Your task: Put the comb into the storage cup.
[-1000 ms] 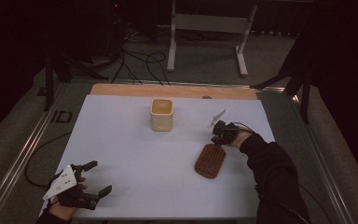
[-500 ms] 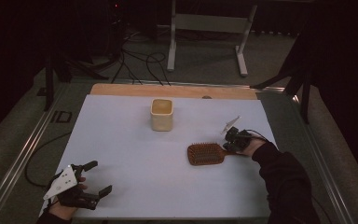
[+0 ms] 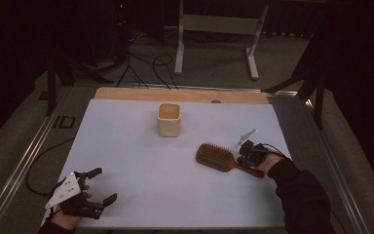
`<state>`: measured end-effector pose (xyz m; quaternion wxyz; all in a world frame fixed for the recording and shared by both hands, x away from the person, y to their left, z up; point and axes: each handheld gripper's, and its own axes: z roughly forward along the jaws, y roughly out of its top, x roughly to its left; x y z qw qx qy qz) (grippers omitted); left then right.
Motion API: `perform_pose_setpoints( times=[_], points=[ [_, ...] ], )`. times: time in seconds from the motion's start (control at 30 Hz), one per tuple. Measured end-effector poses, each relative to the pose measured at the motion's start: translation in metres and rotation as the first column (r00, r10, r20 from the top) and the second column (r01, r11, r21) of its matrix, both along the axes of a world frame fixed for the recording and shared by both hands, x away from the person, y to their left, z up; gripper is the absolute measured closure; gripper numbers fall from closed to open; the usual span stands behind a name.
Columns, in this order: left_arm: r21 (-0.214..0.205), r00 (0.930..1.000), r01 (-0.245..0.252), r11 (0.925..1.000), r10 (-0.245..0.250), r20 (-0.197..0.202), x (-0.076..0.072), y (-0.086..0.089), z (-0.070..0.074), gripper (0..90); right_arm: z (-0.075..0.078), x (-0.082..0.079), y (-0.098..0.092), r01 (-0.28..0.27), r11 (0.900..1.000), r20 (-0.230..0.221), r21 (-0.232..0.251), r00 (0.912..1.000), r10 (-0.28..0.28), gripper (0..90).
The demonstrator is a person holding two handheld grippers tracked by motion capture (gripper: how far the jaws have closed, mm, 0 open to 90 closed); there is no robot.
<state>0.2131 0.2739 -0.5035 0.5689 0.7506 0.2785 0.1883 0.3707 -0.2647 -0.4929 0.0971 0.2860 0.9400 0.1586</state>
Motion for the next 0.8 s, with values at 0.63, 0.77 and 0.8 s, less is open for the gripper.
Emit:
perform_pose_setpoints(
  times=[0.63,0.77,0.8],
  points=[
    [-0.001,1.0000,-0.003,1.0000,0.003,0.001,0.000,0.000,0.000,0.2,-0.002,-0.028,0.004,0.027,0.9996,0.027,0.008,0.9993,-0.027,89.9],
    [-0.002,1.0000,-0.003,1.0000,0.003,0.000,0.000,0.000,0.000,0.2,0.000,-0.031,0.006,0.018,0.9996,0.028,0.021,0.9994,-0.019,89.9],
    [-0.001,1.0000,-0.003,1.0000,0.003,0.000,0.000,0.000,0.000,0.2,0.001,-0.030,0.005,0.020,0.9998,0.035,0.008,0.9992,-0.021,89.9]
  ],
)
